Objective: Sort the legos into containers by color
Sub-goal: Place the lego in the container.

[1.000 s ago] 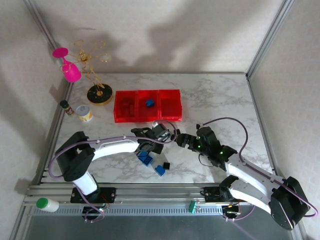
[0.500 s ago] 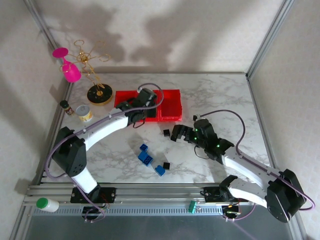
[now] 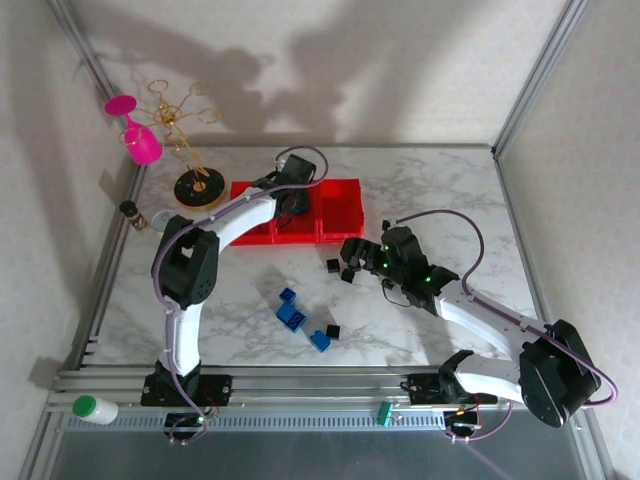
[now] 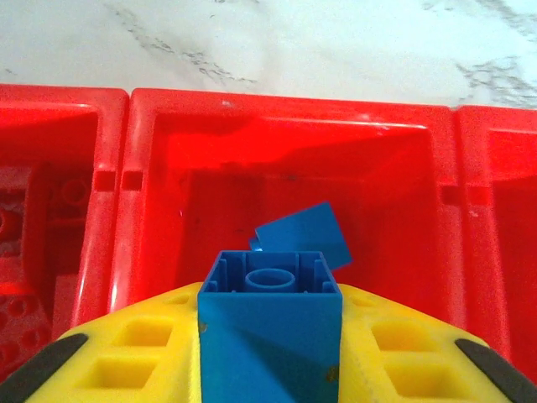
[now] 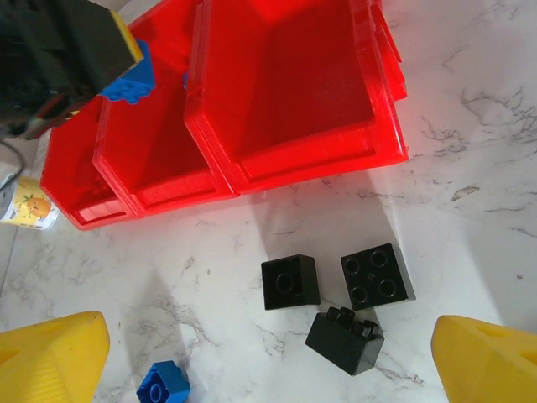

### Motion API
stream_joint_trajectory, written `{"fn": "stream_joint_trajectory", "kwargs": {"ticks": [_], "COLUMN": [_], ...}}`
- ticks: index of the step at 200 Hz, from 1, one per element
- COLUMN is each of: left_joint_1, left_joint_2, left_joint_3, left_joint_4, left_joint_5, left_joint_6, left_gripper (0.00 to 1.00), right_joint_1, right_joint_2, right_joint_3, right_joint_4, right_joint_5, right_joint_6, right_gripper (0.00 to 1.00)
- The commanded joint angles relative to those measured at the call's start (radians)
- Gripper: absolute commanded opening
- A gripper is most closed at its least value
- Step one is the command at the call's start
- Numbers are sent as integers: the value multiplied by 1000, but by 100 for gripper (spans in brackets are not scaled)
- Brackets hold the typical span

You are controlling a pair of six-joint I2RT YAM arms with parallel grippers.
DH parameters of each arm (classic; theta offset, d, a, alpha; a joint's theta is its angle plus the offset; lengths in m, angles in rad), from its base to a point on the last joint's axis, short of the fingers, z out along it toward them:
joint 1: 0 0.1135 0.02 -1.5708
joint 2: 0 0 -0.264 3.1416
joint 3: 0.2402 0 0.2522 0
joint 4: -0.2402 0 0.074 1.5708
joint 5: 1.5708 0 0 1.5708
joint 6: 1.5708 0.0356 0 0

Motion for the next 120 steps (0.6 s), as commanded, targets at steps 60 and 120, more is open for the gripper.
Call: {"fn": "stream_joint_trajectory", "kwargs": {"ticks": [60,120], "left_joint_1": [6,-19], "left_joint_2": [-12,-275], "left_joint_3": [66,-120], "left_joint_4": [-66,-37], "left_joint_5": [-60,19], "left_joint_6": [43,21], "left_gripper": [52,52], "right_joint_1": [-19,-19], "right_joint_2": [-36,-47], "right_joint_3": [1,-11], "right_joint_4": [1,-19], "right_joint_5": [0,-38], "right_joint_6": [1,-41], "right_gripper": [99,99]}}
